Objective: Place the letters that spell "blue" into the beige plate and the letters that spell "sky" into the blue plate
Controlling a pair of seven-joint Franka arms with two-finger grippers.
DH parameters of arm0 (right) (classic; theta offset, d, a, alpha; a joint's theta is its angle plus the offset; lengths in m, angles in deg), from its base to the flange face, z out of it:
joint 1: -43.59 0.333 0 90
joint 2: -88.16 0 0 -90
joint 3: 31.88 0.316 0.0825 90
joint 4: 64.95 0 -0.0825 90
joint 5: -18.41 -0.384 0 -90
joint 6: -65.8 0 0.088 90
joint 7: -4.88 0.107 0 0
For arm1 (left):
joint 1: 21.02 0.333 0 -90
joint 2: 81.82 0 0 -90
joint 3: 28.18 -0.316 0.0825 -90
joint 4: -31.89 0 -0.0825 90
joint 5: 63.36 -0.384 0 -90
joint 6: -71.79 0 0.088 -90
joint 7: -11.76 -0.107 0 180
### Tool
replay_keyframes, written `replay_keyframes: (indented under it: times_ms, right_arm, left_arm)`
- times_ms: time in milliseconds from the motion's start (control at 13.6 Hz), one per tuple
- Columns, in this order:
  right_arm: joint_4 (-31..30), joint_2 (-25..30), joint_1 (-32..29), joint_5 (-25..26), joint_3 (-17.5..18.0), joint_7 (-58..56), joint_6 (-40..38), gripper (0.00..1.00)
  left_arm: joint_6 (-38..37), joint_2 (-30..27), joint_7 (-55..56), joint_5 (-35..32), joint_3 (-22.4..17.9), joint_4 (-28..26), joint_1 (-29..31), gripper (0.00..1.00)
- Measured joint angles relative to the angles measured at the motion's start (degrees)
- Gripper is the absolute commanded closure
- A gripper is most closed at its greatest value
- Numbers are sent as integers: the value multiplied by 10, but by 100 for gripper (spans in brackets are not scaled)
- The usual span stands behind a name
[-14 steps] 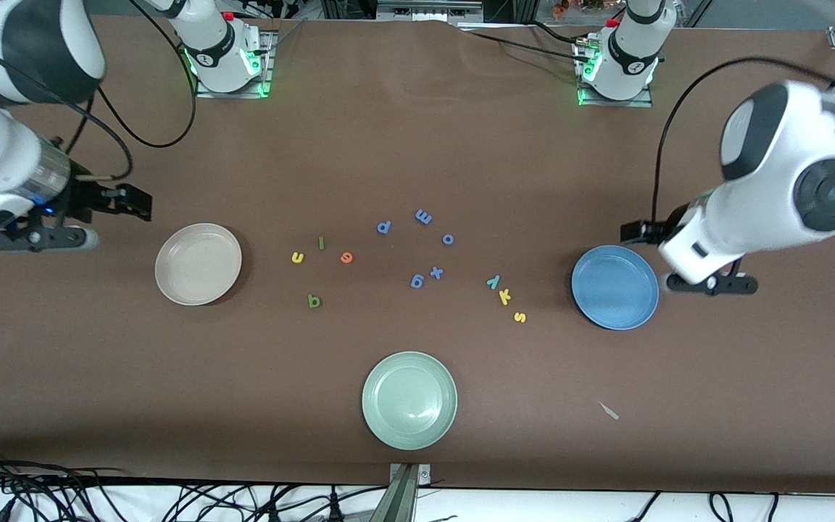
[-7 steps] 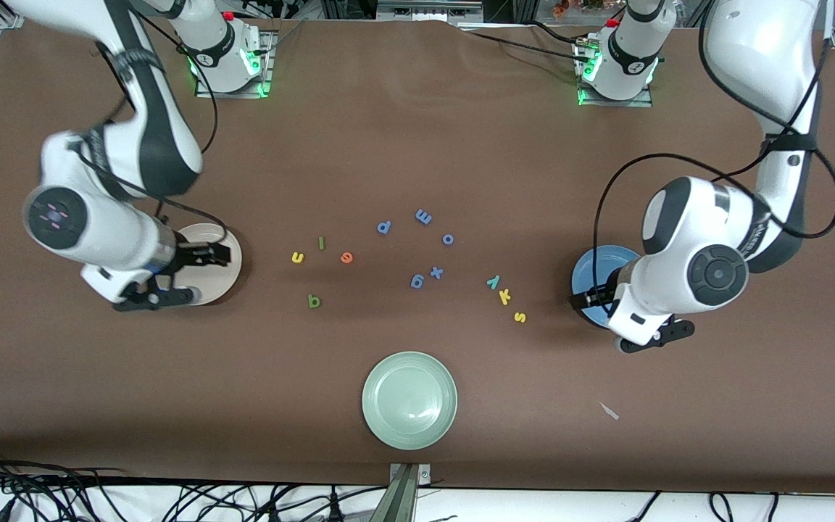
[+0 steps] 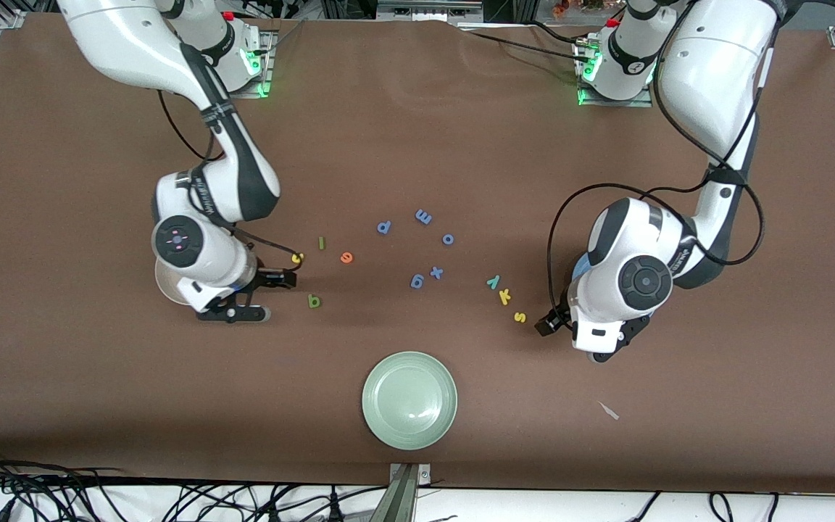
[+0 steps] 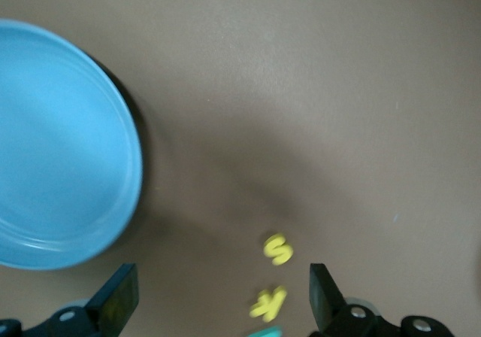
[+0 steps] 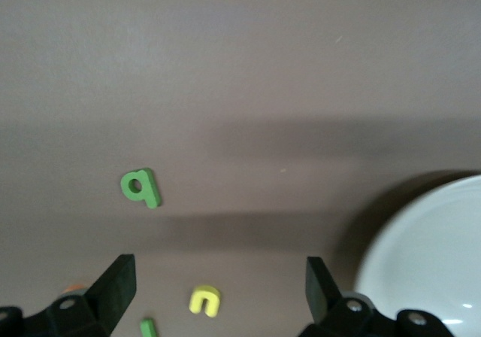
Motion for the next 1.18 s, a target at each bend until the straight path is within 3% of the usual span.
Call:
replay_keyframes:
  times_ms: [295,811,1032,1180]
  right_arm:
    - [-68,2,4,-1,22,78,76,0]
    - [-129,9,3,-1,28,98,102,1]
    - [-138,9,3,-1,28,98,102,11]
    - [-141,9,3,-1,29,98,102,25]
  left_arm:
    - [96,24,155,0,2,-32,-32,24]
    - [115,43,195,0,-5,-45,-37,28]
    - [127,49,195,0,-5,-48,-36,28]
    - [132,55,195,0,-4,-48,-37,33]
